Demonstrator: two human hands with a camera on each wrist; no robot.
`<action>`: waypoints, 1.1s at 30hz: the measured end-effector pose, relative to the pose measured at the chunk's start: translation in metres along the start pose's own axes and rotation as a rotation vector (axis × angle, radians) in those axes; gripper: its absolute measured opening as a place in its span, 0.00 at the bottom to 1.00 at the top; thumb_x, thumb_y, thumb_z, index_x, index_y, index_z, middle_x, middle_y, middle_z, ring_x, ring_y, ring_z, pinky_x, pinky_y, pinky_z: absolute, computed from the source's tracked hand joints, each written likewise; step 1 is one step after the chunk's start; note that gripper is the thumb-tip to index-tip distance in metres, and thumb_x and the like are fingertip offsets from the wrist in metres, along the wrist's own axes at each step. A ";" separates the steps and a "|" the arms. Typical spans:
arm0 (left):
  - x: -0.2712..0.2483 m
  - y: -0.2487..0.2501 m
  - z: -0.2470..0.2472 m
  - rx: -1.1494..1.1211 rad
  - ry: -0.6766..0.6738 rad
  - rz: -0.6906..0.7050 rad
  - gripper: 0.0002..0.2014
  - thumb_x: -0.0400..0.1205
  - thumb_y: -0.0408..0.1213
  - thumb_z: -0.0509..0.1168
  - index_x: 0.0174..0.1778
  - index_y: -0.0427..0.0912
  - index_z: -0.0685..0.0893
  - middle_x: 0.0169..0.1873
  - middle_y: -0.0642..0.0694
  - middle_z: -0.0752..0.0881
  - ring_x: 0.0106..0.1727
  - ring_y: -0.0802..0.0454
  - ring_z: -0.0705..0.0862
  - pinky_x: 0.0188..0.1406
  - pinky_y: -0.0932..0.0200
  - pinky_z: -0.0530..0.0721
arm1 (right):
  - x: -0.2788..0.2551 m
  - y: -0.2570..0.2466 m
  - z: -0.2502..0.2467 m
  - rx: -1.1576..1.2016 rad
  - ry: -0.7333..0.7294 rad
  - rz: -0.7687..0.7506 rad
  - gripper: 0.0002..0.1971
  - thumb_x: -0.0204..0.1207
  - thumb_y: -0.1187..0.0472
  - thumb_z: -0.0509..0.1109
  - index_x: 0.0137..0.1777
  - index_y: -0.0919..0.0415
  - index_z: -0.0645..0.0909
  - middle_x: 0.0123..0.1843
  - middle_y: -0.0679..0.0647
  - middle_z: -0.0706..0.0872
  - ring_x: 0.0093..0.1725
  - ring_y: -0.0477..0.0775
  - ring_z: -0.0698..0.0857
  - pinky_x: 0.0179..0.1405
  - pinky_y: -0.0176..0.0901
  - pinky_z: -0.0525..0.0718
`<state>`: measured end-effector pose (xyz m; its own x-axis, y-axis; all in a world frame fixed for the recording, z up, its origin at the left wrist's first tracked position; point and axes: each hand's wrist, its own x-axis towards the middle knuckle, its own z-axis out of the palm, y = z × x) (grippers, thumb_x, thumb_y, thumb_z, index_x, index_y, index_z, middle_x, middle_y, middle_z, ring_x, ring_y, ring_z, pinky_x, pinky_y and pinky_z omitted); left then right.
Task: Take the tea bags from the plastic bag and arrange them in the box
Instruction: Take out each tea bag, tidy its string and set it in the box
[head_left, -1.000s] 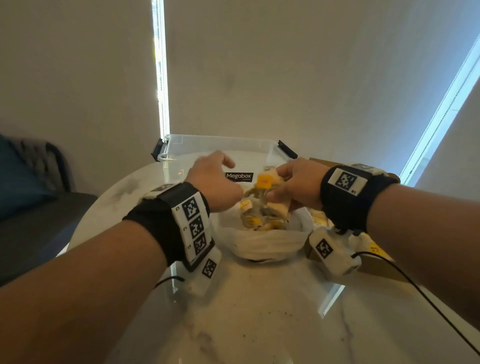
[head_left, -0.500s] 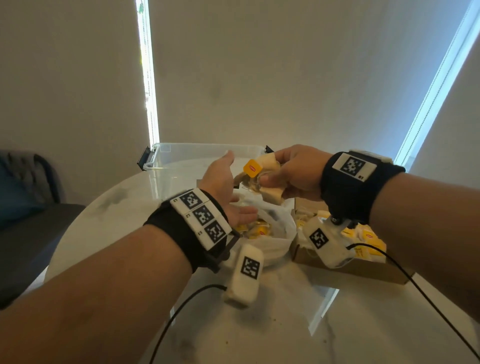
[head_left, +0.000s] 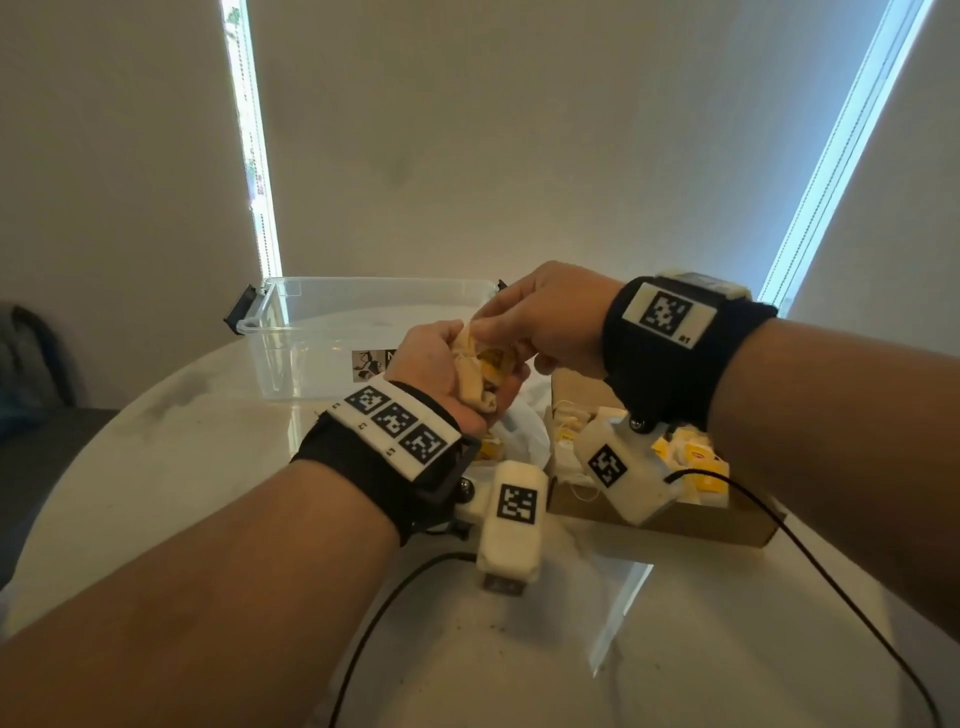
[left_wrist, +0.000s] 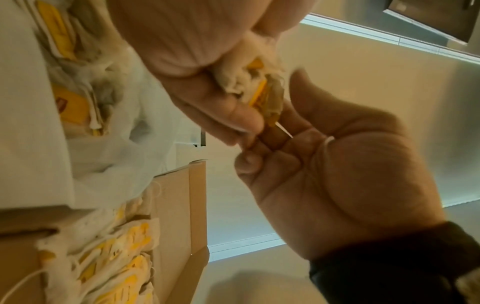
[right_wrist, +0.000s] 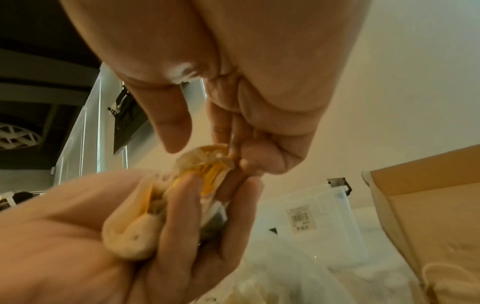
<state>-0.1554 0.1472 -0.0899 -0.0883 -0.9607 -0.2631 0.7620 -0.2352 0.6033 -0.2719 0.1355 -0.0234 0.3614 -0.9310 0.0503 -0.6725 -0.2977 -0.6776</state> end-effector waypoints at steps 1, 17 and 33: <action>-0.001 -0.001 0.001 -0.006 -0.001 -0.004 0.16 0.86 0.41 0.58 0.58 0.35 0.86 0.46 0.35 0.91 0.39 0.41 0.90 0.42 0.52 0.91 | -0.001 0.001 -0.005 0.024 0.021 -0.002 0.09 0.80 0.54 0.74 0.55 0.56 0.92 0.48 0.54 0.93 0.42 0.51 0.87 0.40 0.45 0.83; -0.007 -0.015 0.026 0.030 0.079 0.121 0.10 0.80 0.39 0.62 0.36 0.40 0.82 0.27 0.46 0.80 0.21 0.53 0.77 0.15 0.66 0.74 | -0.033 0.016 -0.025 0.229 0.048 0.036 0.10 0.77 0.59 0.79 0.51 0.65 0.88 0.40 0.60 0.94 0.34 0.52 0.92 0.34 0.43 0.91; -0.013 -0.022 0.025 -0.035 -0.197 -0.066 0.24 0.79 0.62 0.66 0.46 0.41 0.87 0.34 0.42 0.88 0.31 0.50 0.86 0.14 0.69 0.77 | -0.024 0.013 -0.047 0.406 0.197 0.043 0.04 0.82 0.63 0.71 0.51 0.64 0.86 0.42 0.59 0.91 0.29 0.55 0.87 0.38 0.49 0.82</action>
<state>-0.1868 0.1611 -0.0812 -0.2596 -0.9544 -0.1472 0.7719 -0.2967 0.5623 -0.3200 0.1443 0.0014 0.1829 -0.9748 0.1279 -0.3618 -0.1877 -0.9132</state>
